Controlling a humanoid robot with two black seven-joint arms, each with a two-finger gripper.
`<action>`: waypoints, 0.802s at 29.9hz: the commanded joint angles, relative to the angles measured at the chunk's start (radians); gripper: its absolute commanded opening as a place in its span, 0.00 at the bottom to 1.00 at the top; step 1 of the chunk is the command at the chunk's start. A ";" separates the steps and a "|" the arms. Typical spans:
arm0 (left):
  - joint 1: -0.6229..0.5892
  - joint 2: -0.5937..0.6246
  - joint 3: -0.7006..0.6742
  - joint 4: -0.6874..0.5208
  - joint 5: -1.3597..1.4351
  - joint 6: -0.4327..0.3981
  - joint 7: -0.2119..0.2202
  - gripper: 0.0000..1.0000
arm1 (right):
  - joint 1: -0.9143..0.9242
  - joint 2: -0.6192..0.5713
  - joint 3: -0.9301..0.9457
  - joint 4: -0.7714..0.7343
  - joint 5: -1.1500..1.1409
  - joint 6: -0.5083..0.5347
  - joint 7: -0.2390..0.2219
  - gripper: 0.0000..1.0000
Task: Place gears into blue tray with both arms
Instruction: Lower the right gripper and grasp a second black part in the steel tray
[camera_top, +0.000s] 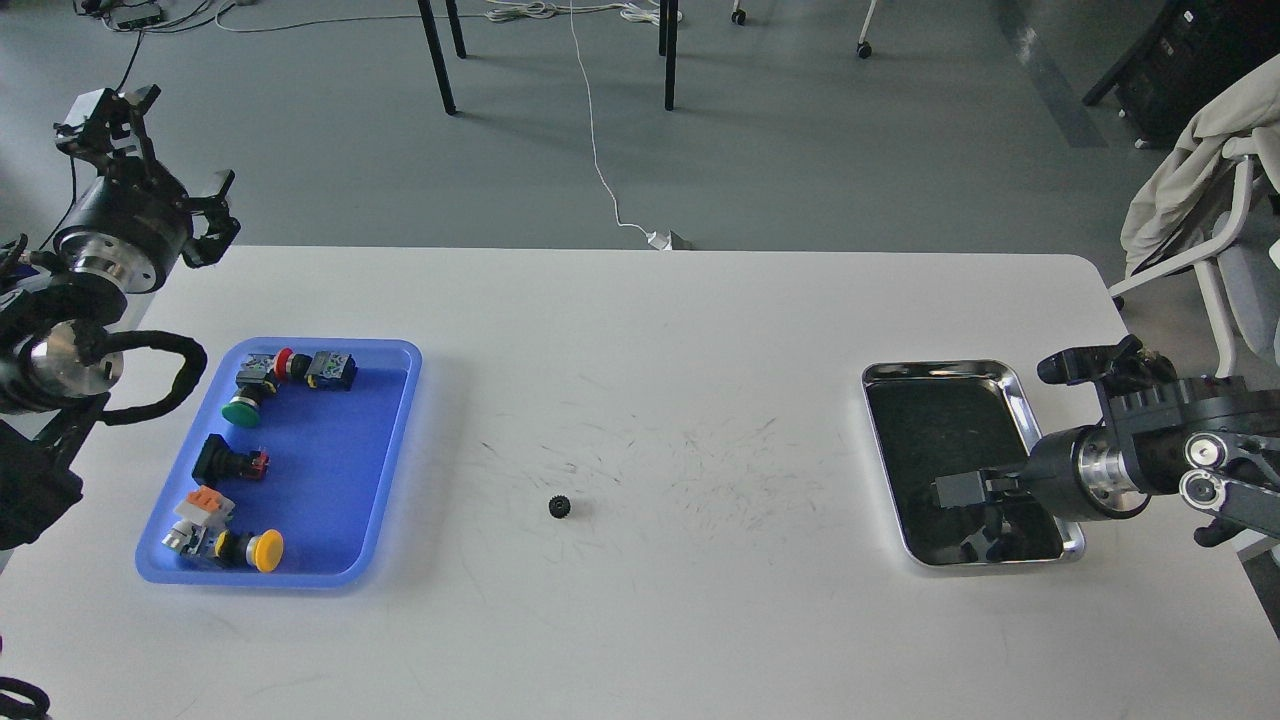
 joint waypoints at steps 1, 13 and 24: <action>0.000 -0.002 -0.001 -0.002 0.000 0.000 0.001 0.98 | 0.000 0.035 -0.004 -0.025 0.000 -0.001 0.002 0.95; -0.002 0.001 0.000 -0.002 0.000 -0.002 0.001 0.98 | -0.002 0.074 -0.011 -0.025 0.000 0.001 0.004 0.87; -0.002 0.004 0.000 -0.002 0.000 -0.003 0.001 0.98 | 0.008 0.074 -0.012 -0.023 -0.018 0.011 0.005 0.21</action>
